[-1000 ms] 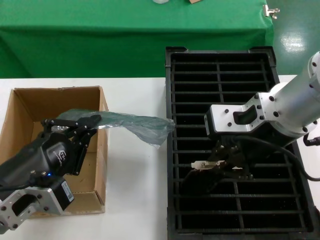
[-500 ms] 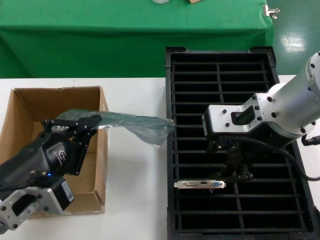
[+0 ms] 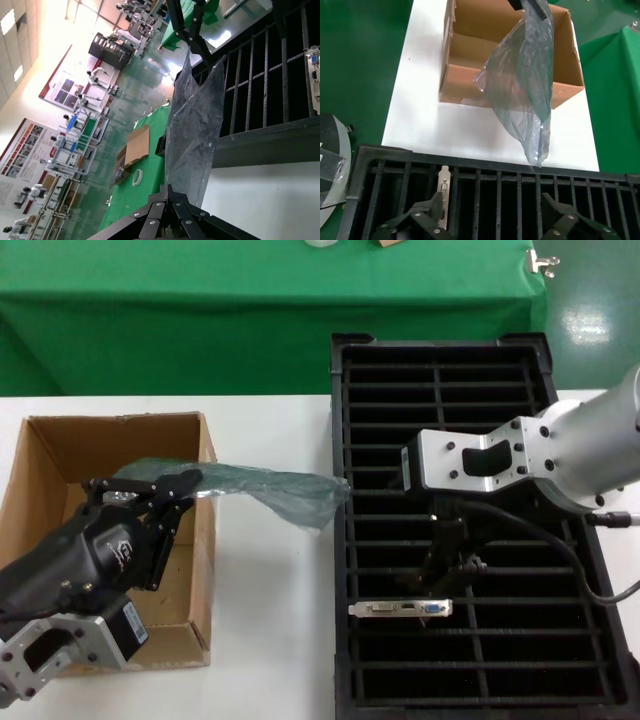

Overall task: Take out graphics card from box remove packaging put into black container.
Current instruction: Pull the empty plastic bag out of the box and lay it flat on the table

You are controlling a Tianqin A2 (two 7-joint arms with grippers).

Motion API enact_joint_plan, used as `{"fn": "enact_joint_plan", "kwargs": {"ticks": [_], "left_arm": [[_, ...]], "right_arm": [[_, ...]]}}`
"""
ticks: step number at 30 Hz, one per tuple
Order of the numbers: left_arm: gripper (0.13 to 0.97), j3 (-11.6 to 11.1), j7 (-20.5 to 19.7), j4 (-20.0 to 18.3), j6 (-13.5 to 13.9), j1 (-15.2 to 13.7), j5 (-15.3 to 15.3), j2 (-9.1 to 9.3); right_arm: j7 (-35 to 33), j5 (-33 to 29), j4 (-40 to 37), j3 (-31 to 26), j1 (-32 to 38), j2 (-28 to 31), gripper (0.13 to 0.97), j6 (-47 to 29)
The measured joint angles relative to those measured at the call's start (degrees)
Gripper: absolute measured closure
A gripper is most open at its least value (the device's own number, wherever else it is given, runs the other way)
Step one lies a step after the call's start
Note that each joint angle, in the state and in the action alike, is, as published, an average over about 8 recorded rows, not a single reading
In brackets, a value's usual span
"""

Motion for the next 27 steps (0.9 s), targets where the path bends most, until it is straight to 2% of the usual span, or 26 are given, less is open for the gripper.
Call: {"fn": "enact_joint_plan", "kwargs": {"ticks": [6, 10, 15, 19, 22, 27], "left_arm": [[0.949, 0.0, 0.0, 0.0, 0.0, 0.0, 0.0, 0.00], [0.944, 0.0, 0.0, 0.0, 0.0, 0.0, 0.0, 0.00], [0.896, 0.0, 0.0, 0.0, 0.0, 0.0, 0.0, 0.00], [0.868, 0.0, 0.0, 0.2, -0.2, 0.0, -0.3, 0.13], [0.868, 0.1, -0.1, 0.6, -0.7, 0.0, -1.0, 0.44], [0.779, 0.3, -0.5, 1.9, -2.2, 0.1, -2.9, 1.34]], "right_arm": [[-0.1, -0.2, 0.2, 0.3, -0.4, 0.1, 0.385, 0.5], [-0.1, -0.2, 0.2, 0.3, -0.4, 0.1, 0.328, 0.5], [-0.1, -0.2, 0.2, 0.3, -0.4, 0.1, 0.234, 0.5], [-0.4, 0.1, 0.1, 0.7, -0.9, 0.0, 0.234, 1.1], [-1.1, 0.7, 0.0, 1.5, -2.2, -0.3, 0.202, 2.5], [-3.3, 2.7, -0.3, 3.9, -5.9, -1.1, 0.149, 6.7]]}}
